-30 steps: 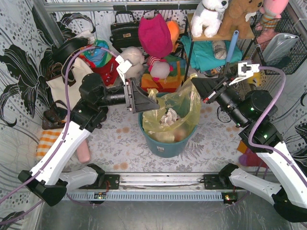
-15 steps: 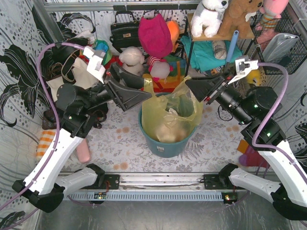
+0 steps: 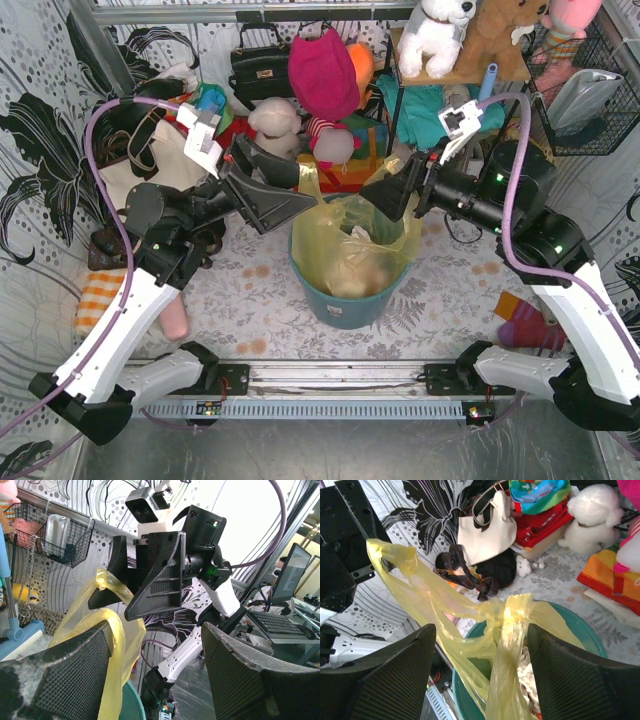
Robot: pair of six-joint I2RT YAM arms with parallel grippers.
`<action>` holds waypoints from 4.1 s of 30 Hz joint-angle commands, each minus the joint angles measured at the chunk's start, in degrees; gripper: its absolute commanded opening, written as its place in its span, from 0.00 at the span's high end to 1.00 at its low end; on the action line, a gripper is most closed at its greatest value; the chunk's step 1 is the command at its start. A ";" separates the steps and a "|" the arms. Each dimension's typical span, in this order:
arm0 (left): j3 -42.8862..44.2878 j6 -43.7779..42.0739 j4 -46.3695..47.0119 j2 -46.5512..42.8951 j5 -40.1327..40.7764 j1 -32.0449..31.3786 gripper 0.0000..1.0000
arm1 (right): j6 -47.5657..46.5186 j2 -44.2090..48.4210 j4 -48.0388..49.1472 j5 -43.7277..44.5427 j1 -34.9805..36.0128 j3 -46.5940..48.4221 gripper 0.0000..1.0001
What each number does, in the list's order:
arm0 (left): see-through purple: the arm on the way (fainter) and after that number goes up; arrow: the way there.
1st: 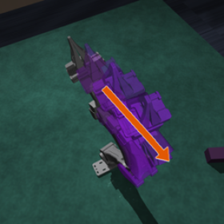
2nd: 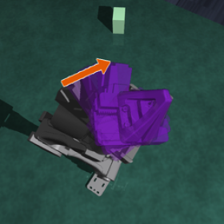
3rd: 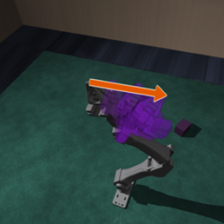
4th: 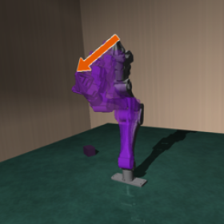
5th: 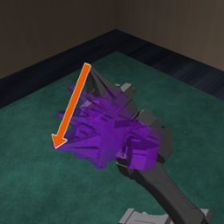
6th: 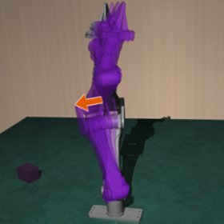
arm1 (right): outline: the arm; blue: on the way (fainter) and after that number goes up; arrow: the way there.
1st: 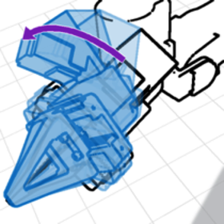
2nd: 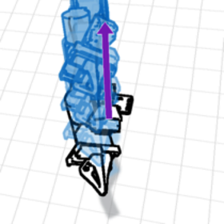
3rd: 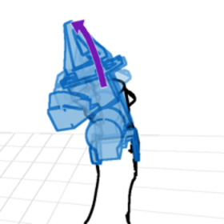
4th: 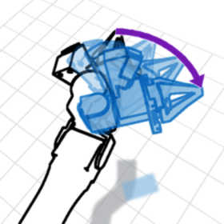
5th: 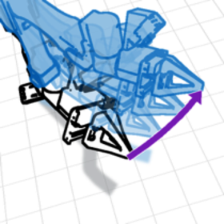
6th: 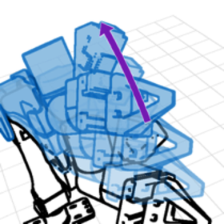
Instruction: Tie the trash bag
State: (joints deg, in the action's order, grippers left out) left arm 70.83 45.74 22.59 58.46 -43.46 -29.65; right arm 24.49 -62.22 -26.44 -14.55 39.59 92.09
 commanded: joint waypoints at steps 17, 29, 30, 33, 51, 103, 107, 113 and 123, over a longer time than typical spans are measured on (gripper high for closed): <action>-1.05 2.24 5.43 1.90 1.49 -0.31 0.20 | 0.76 -2.84 -2.60 -16.64 0.22 4.03 0.24; 0.93 4.42 9.79 5.83 2.39 -0.30 0.20 | 1.30 0.86 23.10 -9.10 0.13 -6.22 0.36; 2.15 4.37 10.24 6.43 2.28 -0.30 0.20 | 0.35 1.46 24.23 -7.45 0.13 -6.18 0.36; 7.60 4.03 10.90 8.99 0.84 -0.30 0.20 | -1.80 2.90 28.34 -3.49 0.13 -5.14 0.38; 7.72 4.65 11.66 8.40 -2.01 0.48 0.20 | -8.37 4.32 14.73 11.43 0.13 2.16 0.37; -2.47 5.00 12.32 2.10 0.75 0.58 0.20 | 39.16 -19.62 64.86 -52.55 -11.74 -6.09 0.21; -3.75 7.27 17.74 1.86 0.53 0.57 0.20 | 52.06 -21.51 81.65 -48.96 -11.74 -6.37 0.23; -4.21 8.67 22.04 2.15 0.81 0.56 0.20 | 54.88 -20.92 90.11 -40.90 -11.84 -3.89 0.26; -2.90 8.10 23.78 3.72 2.53 0.69 0.20 | 30.28 -2.73 78.88 -16.21 -11.75 -19.54 0.27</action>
State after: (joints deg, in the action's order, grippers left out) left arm 66.41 54.22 43.00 61.43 -42.46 -29.47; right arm 67.29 -72.12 54.78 -43.42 27.68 75.48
